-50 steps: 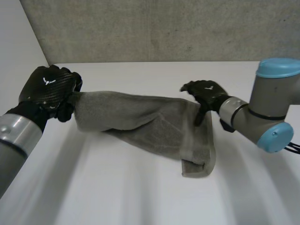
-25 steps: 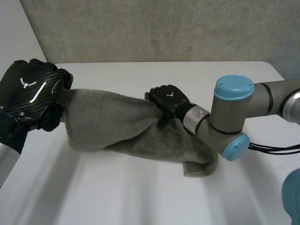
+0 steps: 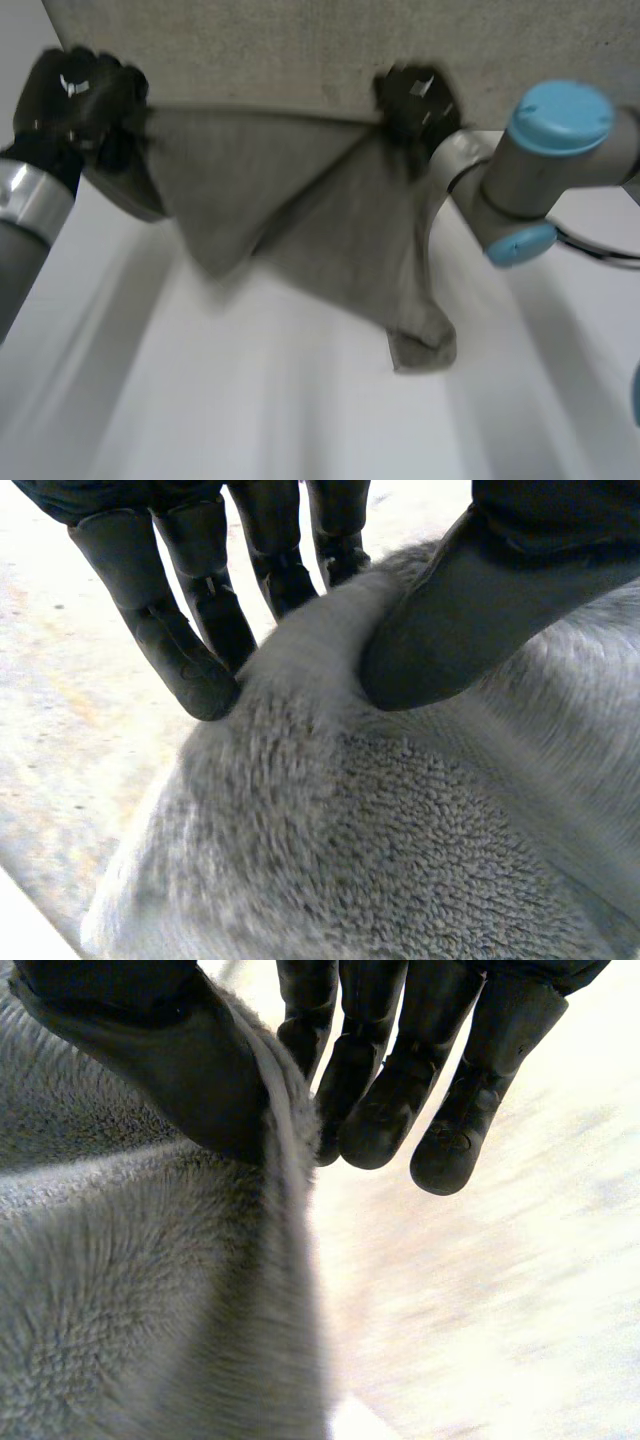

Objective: Fold the towel.

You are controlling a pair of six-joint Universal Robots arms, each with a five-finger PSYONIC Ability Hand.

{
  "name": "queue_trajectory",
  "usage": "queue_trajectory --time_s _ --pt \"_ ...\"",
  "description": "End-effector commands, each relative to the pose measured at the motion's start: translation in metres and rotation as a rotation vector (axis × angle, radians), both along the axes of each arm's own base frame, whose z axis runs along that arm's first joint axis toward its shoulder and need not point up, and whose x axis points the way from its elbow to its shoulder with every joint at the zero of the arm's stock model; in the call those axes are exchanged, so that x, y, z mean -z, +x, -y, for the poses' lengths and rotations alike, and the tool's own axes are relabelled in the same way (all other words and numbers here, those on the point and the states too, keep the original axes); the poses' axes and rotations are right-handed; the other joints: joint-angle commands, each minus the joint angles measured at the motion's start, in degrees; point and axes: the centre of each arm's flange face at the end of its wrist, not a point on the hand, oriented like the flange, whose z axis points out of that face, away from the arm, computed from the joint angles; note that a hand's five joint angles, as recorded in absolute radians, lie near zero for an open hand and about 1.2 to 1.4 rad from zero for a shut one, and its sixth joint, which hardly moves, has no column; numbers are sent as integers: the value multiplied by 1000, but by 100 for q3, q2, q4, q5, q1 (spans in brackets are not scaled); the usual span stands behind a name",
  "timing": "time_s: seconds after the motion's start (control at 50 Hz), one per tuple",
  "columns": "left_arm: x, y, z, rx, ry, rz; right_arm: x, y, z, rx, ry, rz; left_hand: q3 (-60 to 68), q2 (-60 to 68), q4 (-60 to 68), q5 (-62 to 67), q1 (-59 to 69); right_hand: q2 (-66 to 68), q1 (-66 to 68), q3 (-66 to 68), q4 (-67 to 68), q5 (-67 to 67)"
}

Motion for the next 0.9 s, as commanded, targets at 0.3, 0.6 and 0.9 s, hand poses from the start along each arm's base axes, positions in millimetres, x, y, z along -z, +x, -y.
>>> queue_trajectory --time_s 0.3,0.6,0.9 --pt "-4 -39 57 -126 -54 -96 -38 -10 -31 -49 -198 -66 -880 -721 -776 -1457 -288 394 350 310 309 330" --pt "141 -11 23 -169 362 270 107 -35 -83 -136 337 -584 -880 -721 -776 -1457 -288 394 350 310 309 330" --pt "138 -15 -6 -123 337 359 120 -44 -93 -99 436 -514 -1685 -1526 -1581 -2263 -1093 -1747 -1792 -1832 -1833 -1812"
